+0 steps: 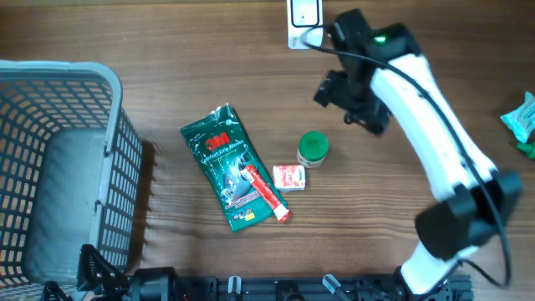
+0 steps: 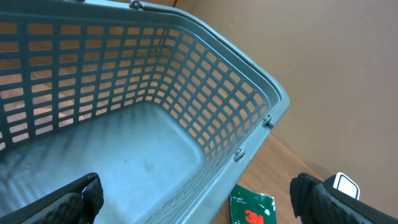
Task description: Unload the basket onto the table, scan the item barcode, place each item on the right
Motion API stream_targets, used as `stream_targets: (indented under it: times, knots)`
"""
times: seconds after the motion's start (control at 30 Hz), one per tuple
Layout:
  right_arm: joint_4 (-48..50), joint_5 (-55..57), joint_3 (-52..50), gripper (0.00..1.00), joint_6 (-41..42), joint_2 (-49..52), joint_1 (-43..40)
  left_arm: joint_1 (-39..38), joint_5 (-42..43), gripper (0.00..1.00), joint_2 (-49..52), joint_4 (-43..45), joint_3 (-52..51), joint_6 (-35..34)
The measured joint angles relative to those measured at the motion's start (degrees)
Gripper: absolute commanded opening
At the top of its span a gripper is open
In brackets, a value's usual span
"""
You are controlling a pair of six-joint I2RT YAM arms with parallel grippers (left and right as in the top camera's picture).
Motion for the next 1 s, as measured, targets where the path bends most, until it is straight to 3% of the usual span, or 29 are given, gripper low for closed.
stream_targets:
  times: [0.1,0.27,0.37,0.6,0.8,0.93,1.0]
  knots:
    - [-4.6,-2.7,0.0,1.0,20.4,-3.5,0.0,0.0,0.0,1.0,0.0,0.0,0.0,0.0]
    - [3.5,-9.6,-3.3,1.0,37.2,-3.3,2.9,0.0,0.0,1.0,0.0,0.0,0.0,0.0]
    - [5.9,-12.3,-7.6,1.0,39.7,-3.0,3.6,0.0,0.0,1.0,0.0,0.0,0.0,0.0]
    - [21.7,-15.6,-22.5,1.0,46.7,-2.1,3.6,0.0,0.0,1.0,0.0,0.0,0.0,0.0]
    - [28.6,-15.7,-26.4,1.0,50.0,-1.8,3.6,0.0,0.0,1.0,0.0,0.0,0.0,0.0]
    - [28.9,-15.7,-26.4,0.87,50.6,2.1,3.6,0.0,0.0,1.0,0.0,0.0,0.0,0.0]
    - [29.2,-15.7,-26.4,0.85,50.6,4.5,3.6,0.0,0.0,1.0,0.0,0.0,0.0,0.0]
